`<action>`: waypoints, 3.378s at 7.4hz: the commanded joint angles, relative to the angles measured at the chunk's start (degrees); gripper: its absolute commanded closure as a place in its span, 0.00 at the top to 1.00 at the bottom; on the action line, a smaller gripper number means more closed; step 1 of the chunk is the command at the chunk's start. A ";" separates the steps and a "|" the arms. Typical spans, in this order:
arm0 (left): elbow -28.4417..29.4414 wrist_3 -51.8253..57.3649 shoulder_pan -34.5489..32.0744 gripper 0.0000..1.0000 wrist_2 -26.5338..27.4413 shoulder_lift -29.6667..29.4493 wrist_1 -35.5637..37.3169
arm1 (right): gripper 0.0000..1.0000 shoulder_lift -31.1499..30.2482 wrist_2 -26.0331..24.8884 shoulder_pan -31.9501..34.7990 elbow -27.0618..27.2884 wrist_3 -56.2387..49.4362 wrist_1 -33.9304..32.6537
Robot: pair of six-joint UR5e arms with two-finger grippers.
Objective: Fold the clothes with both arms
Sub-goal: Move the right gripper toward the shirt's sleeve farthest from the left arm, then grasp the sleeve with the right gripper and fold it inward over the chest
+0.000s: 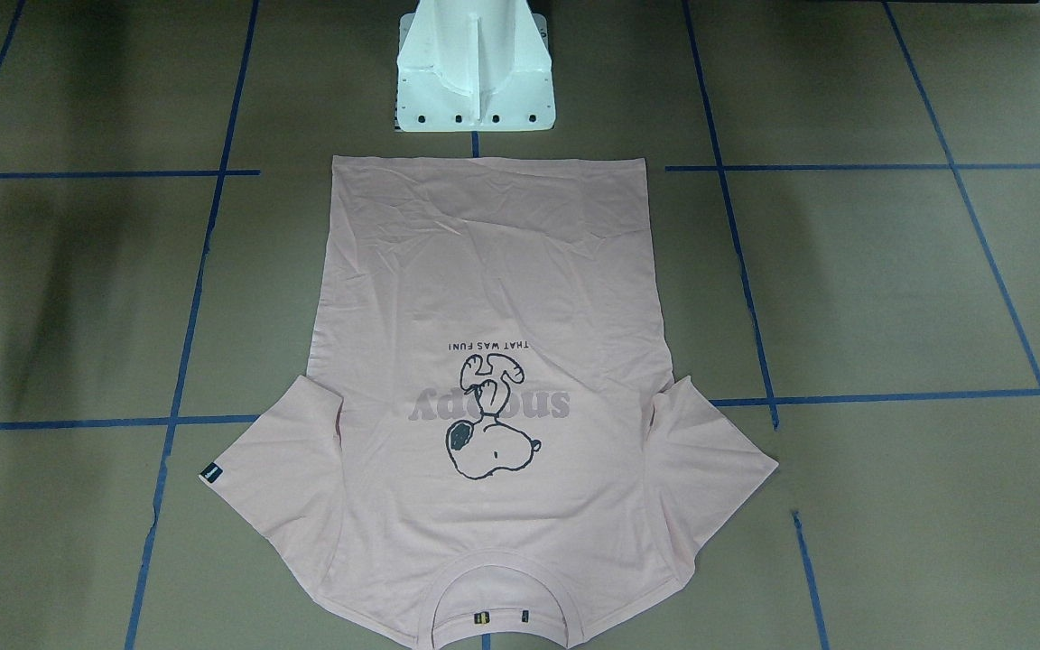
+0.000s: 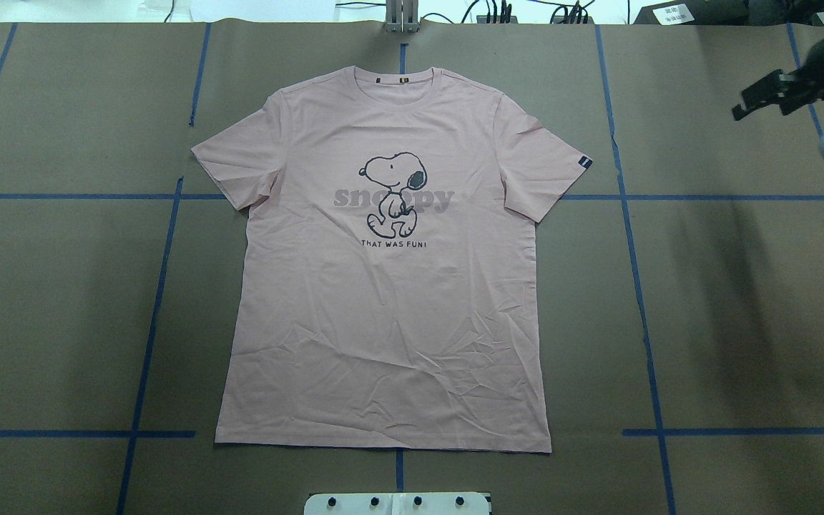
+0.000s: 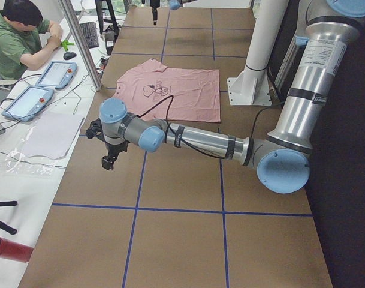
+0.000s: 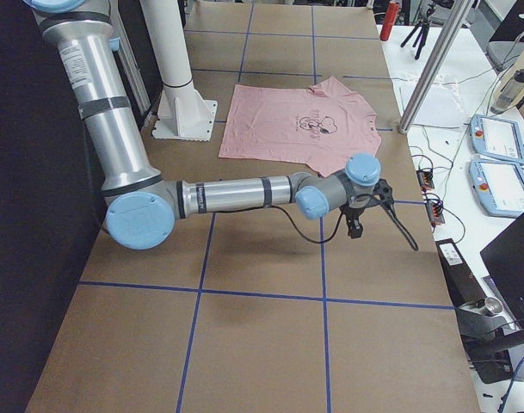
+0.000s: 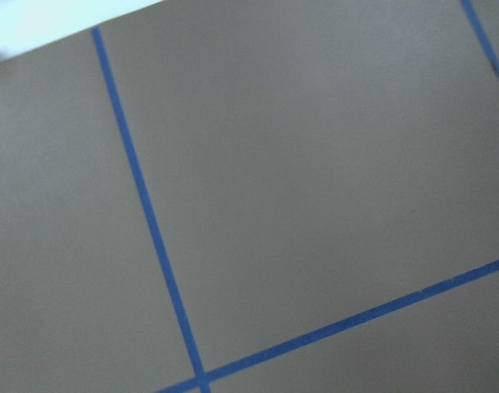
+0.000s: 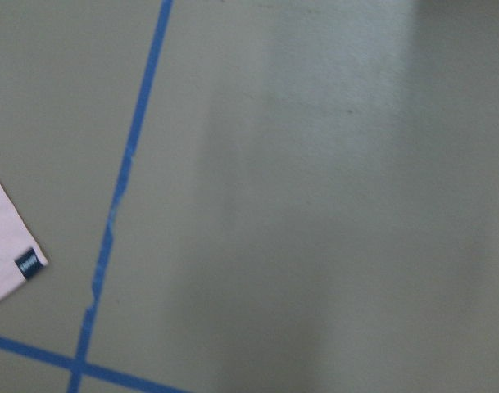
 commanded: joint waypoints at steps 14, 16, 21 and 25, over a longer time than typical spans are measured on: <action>2.88 -17.34 6.33 1.00 0.60 -3.10 -9.24 | 0.72 11.63 -15.50 -17.94 -10.43 19.34 2.79; 2.88 -17.26 6.33 1.00 0.60 -3.18 -9.24 | 0.28 11.80 -15.50 -18.03 -10.43 19.26 2.79; 2.88 -17.43 6.33 1.00 0.60 -3.18 -9.24 | 0.00 12.59 -15.23 -17.86 -9.73 17.94 3.05; 2.79 -17.17 6.33 1.00 0.60 -2.92 -9.24 | 0.00 14.79 -11.81 -18.38 -3.85 18.55 3.05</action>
